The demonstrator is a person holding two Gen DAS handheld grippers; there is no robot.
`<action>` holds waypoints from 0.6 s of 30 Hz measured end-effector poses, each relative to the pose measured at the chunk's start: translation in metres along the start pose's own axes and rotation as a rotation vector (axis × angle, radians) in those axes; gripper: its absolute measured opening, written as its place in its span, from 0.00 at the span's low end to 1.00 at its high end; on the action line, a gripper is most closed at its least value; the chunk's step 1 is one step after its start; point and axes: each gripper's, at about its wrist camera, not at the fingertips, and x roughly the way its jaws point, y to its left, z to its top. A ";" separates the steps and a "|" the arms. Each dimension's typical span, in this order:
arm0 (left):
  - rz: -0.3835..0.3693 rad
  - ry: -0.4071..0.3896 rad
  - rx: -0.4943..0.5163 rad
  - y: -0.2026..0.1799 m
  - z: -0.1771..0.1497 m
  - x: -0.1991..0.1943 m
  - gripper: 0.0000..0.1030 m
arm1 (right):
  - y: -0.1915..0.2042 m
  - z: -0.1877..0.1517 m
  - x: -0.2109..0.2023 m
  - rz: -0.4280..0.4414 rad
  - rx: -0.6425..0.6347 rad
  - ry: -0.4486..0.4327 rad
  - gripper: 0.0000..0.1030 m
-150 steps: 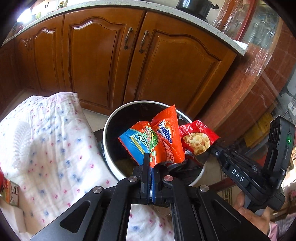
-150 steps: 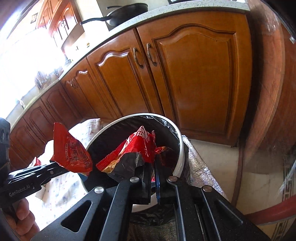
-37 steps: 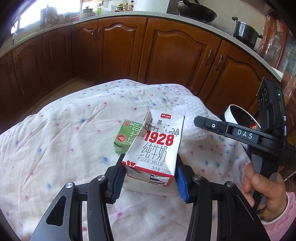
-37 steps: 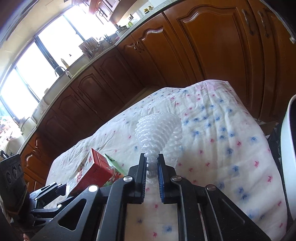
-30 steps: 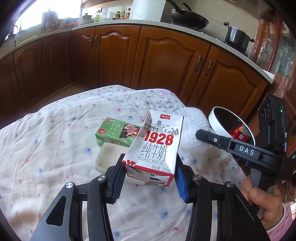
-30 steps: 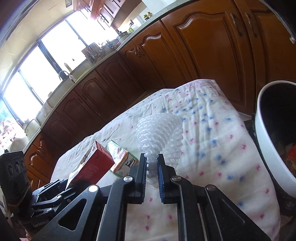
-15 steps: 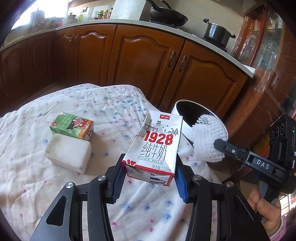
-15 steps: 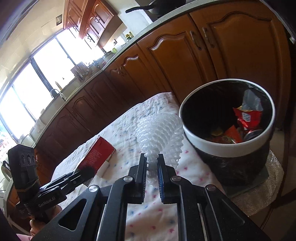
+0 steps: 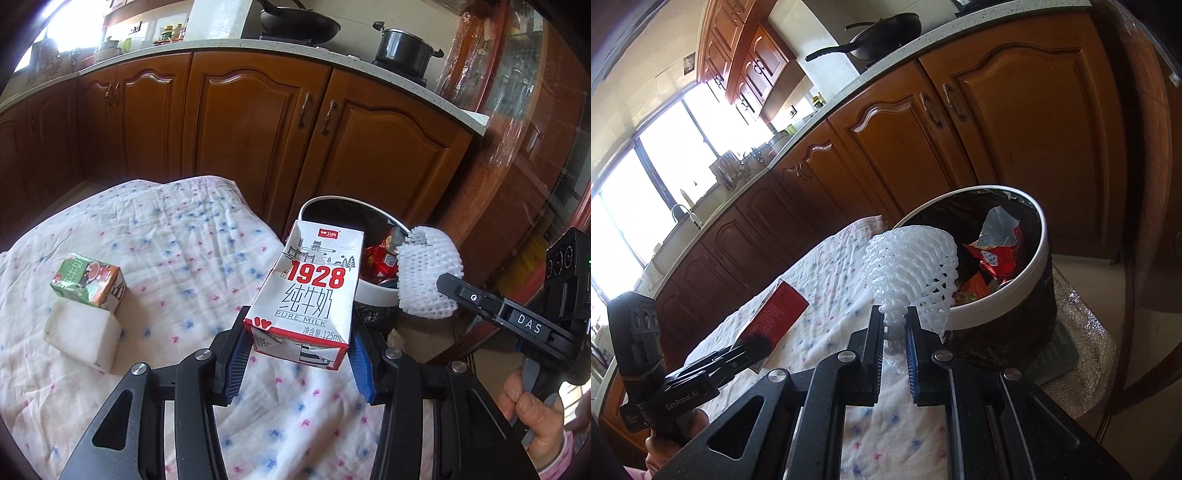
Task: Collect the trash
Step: 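Carry the milk carton and foam net with both tools over the bin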
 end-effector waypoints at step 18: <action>0.010 0.062 0.121 -0.043 0.064 0.095 0.45 | -0.037 0.035 0.022 -0.053 0.000 0.015 0.11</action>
